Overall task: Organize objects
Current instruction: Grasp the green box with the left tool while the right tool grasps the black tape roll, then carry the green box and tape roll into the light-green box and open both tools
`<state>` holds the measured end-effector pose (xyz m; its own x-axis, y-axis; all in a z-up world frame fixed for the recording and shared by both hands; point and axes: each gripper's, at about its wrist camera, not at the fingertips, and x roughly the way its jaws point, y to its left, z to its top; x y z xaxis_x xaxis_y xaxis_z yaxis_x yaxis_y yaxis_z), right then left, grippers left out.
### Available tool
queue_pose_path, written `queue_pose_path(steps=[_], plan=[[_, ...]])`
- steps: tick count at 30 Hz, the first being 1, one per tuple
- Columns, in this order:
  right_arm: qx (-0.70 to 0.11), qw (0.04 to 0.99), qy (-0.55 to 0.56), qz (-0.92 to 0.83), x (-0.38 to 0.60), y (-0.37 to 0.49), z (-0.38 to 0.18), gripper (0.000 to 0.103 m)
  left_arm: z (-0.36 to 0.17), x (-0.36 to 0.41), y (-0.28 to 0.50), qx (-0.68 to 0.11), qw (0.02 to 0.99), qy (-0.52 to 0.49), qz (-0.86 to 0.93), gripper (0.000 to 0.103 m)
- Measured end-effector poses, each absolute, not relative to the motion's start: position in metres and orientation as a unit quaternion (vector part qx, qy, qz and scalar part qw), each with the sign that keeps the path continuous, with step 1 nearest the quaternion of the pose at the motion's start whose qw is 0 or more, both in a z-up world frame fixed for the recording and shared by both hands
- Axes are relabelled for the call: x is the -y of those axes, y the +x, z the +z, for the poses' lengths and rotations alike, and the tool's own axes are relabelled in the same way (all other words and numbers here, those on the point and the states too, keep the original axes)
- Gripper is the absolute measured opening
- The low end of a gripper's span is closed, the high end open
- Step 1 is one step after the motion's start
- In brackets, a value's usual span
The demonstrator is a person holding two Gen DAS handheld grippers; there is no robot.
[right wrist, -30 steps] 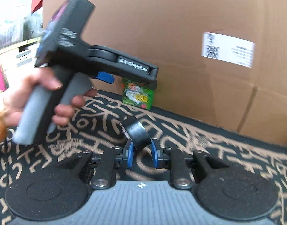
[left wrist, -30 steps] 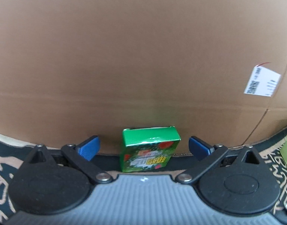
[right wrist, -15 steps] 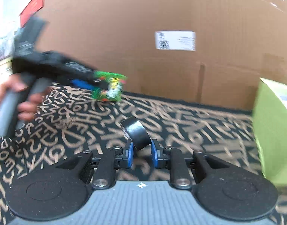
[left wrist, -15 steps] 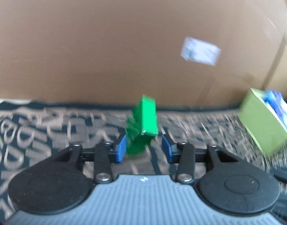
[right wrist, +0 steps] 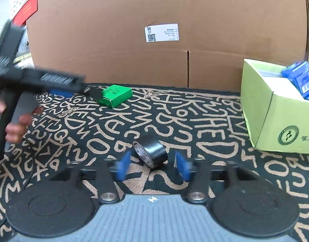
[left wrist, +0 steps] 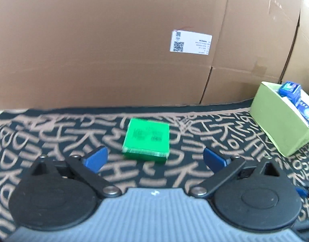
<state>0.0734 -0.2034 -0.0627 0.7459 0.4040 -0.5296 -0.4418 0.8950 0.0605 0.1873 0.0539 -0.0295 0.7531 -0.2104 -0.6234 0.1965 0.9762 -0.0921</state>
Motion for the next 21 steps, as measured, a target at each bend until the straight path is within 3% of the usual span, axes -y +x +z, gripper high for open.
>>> queue_pose_path(steps=[8, 9, 10, 12, 21], plan=[[-0.277, 0.929, -0.061, 0.237, 0.199, 0.081, -0.063, 0.057, -0.055, -0.029, 0.232, -0.352, 0.931, 0.073, -0.059, 0.102], [-0.279, 0.928, -0.061, 0.238, 0.198, 0.084, -0.064, 0.057, -0.058, -0.030, 0.235, -0.358, 0.929, 0.074, -0.061, 0.089], [-0.281, 0.926, -0.060, 0.243, 0.199, 0.087, -0.064, 0.055, -0.060, -0.032, 0.237, -0.365, 0.926, 0.065, -0.068, 0.083], [-0.293, 0.920, -0.054, 0.256, 0.199, 0.093, -0.066, 0.024, -0.056, -0.038, 0.234, -0.368, 0.926, 0.039, -0.080, 0.061], [-0.268, 0.930, -0.001, 0.253, 0.228, 0.071, -0.057, 0.023, -0.029, -0.012, 0.200, -0.367, 0.920, 0.031, -0.134, 0.060]])
